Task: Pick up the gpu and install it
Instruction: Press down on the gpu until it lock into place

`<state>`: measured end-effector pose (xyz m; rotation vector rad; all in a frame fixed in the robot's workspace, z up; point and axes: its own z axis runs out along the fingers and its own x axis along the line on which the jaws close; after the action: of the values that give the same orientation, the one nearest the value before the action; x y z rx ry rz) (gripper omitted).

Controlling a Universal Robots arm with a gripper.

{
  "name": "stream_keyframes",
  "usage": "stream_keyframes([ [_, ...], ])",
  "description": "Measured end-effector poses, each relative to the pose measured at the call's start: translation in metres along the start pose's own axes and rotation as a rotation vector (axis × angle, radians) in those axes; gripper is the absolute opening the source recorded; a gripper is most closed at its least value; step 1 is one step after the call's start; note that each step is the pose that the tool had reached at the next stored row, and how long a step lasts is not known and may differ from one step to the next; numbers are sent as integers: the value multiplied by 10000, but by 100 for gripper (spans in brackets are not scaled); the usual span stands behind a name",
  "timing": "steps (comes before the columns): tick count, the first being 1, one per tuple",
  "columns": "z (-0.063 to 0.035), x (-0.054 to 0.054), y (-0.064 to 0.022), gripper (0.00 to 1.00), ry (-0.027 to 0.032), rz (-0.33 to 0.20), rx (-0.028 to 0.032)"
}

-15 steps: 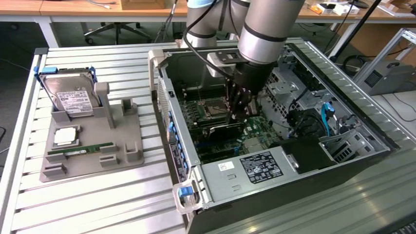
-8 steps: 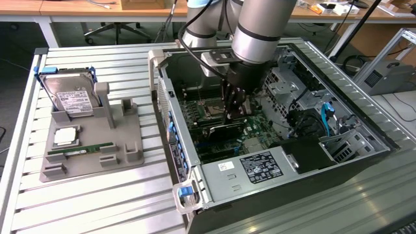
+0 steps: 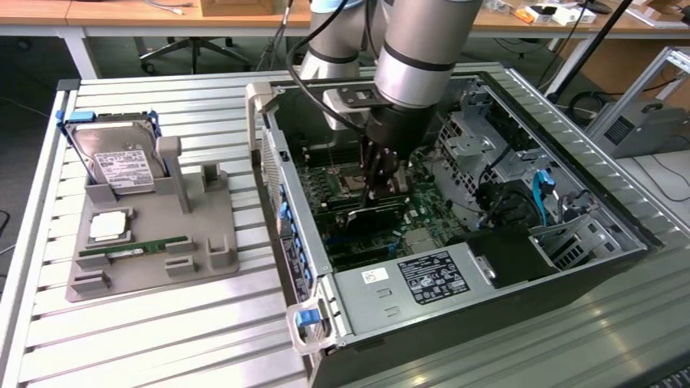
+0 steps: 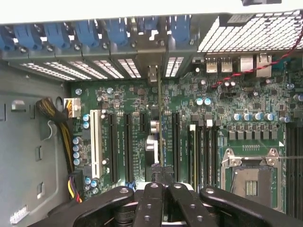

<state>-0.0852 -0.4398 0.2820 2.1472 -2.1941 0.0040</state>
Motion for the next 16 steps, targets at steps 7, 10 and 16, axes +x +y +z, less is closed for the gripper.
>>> stream_keyframes([
  [7, 13, -9, 46, 11, -2, -1, 1],
  [10, 13, -9, 48, 11, -1, 0, 0],
  [16, 24, -9, 58, 11, -1, 0, 0],
])
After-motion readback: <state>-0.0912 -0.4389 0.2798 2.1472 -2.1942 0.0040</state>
